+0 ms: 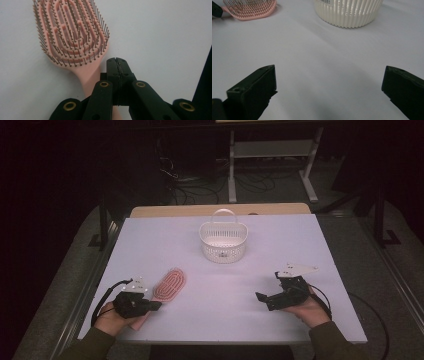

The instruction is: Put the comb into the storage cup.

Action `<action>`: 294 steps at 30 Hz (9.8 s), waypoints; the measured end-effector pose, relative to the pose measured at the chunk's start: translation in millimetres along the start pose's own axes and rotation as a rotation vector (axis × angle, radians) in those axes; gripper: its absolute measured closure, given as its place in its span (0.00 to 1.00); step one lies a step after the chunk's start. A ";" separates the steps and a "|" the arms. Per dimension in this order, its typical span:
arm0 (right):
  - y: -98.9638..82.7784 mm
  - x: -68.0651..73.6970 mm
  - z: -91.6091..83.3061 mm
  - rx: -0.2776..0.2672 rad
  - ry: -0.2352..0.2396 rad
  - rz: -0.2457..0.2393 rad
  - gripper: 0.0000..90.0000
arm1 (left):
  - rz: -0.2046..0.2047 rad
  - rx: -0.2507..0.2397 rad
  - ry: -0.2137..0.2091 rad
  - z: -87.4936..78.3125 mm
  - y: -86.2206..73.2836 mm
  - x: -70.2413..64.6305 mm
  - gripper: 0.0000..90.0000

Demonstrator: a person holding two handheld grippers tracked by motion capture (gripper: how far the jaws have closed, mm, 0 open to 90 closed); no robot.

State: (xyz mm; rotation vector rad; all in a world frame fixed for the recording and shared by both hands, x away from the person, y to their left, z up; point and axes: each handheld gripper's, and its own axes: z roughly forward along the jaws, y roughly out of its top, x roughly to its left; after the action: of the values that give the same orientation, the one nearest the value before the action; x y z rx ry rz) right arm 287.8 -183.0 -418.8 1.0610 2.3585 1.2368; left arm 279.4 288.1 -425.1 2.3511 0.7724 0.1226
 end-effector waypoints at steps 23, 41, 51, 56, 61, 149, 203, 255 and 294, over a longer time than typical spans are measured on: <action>-0.3 0.5 0.5 0.008 0.001 0.000 0.00 | -0.062 -0.004 0.080 -12.0 -13.3 22.5 1.00; -0.4 0.6 0.8 0.010 0.003 -0.001 0.00 | -0.073 -0.053 0.073 -18.2 -12.6 24.4 1.00; -0.3 0.9 1.1 0.011 0.004 -0.003 0.00 | -0.088 -0.189 0.004 -27.3 0.2 19.4 0.93; -0.4 0.6 0.9 0.011 0.006 -0.002 0.00 | -0.085 -0.227 -0.016 -27.4 5.9 18.4 0.86; -0.4 0.7 1.3 0.014 0.007 -0.006 0.00 | -0.064 -0.276 -0.049 -22.7 17.6 13.9 0.76; 0.3 -1.1 -0.4 -0.001 0.011 0.000 0.00 | 0.076 -0.368 -0.081 1.0 77.4 30.3 0.01; -0.8 -2.4 -2.8 -0.010 0.015 0.009 0.00 | 0.058 -0.298 0.032 -29.0 45.3 49.6 0.00; -1.0 -2.0 -2.8 -0.005 0.013 0.007 0.00 | 0.064 -0.119 0.104 -29.2 24.5 53.6 0.00; -1.0 -2.2 -2.5 -0.003 0.015 0.009 0.00 | 0.069 0.048 0.090 -11.8 7.3 52.9 0.00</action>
State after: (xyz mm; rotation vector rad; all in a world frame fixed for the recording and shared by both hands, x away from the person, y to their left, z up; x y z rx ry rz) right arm 287.5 -186.4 -418.3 1.0654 2.3651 1.2557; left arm 323.2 319.7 -417.1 2.4321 0.7448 0.2430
